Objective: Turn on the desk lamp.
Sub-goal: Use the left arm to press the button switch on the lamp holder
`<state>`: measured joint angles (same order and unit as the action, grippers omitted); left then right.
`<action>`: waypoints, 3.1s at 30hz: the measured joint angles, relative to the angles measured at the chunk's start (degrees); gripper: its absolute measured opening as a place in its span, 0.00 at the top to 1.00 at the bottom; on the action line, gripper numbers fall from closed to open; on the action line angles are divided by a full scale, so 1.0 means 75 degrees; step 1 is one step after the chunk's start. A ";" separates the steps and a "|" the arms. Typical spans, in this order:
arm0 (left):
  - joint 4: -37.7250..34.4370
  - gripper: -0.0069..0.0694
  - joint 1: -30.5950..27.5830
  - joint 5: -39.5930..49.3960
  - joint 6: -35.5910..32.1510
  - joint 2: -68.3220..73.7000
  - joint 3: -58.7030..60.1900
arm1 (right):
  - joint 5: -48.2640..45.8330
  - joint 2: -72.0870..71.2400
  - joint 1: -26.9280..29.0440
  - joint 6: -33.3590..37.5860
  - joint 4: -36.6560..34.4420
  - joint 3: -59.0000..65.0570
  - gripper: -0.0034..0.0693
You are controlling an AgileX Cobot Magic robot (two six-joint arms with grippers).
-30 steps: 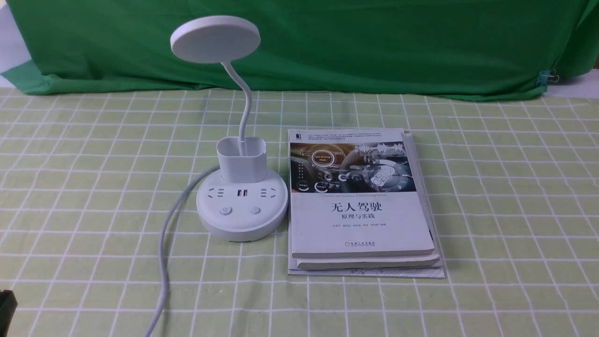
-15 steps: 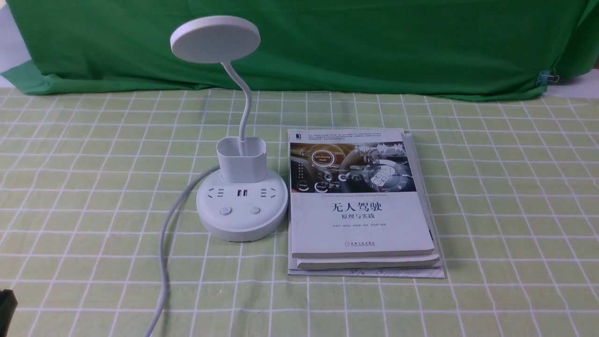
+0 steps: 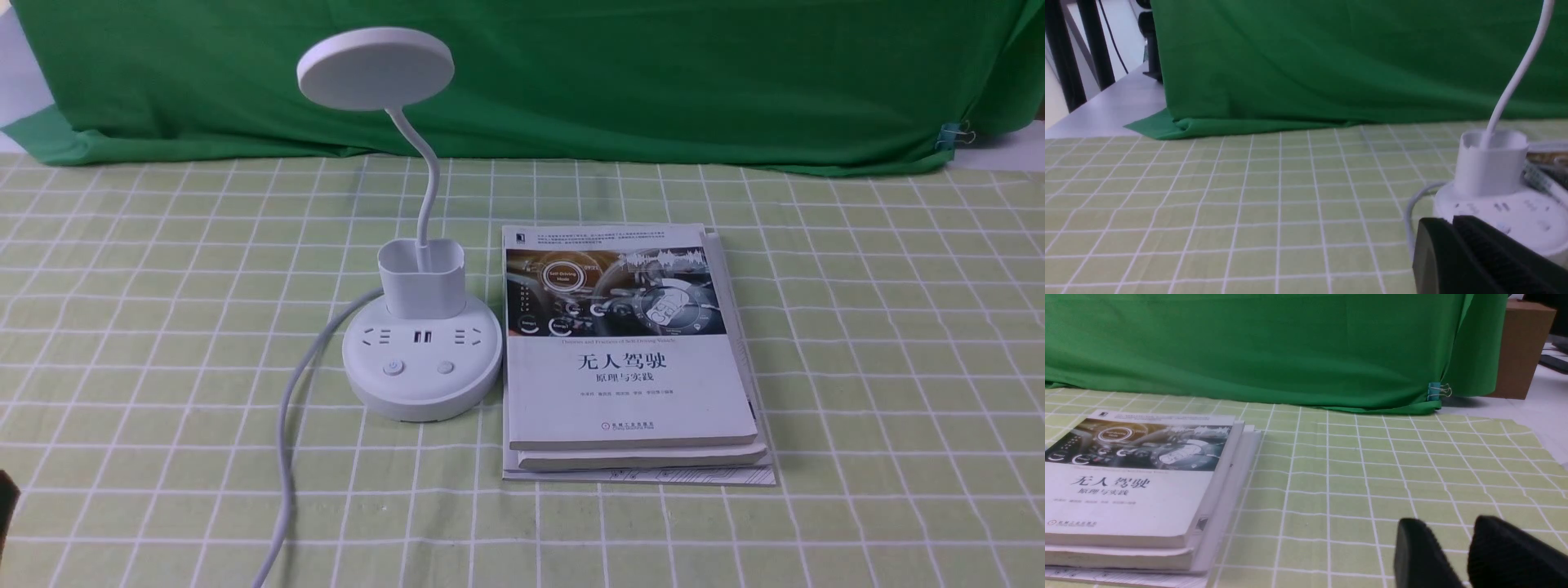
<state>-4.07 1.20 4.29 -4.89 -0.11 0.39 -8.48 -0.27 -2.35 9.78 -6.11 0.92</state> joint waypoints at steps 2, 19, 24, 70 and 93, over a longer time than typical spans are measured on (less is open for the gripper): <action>-0.0341 0.88 0.0000 -0.0194 0.0000 0.0000 0.0000 | 0.0000 0.0000 0.0000 0.0000 0.0000 0.0000 0.62; -0.1171 0.88 0.0000 -0.3298 0.0283 0.0000 0.0000 | 0.0000 0.0000 0.0000 0.0000 0.0000 0.0000 0.62; -0.1163 0.88 0.0000 -0.2564 0.0410 -0.0006 -0.0462 | 0.0000 0.0000 0.0000 0.0000 0.0000 0.0000 0.62; -0.2149 0.88 0.2159 0.3399 -0.1540 1.0759 -0.6601 | 0.0000 0.0000 0.0000 0.0000 0.0000 0.0000 0.62; 0.0543 0.88 0.3588 0.2945 0.1247 1.2473 -0.7925 | 0.0000 0.0000 0.0000 0.0000 0.0000 0.0000 0.62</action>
<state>0.00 28.11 26.38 4.46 93.44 -59.05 -8.48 -0.27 -2.35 9.78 -6.11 0.92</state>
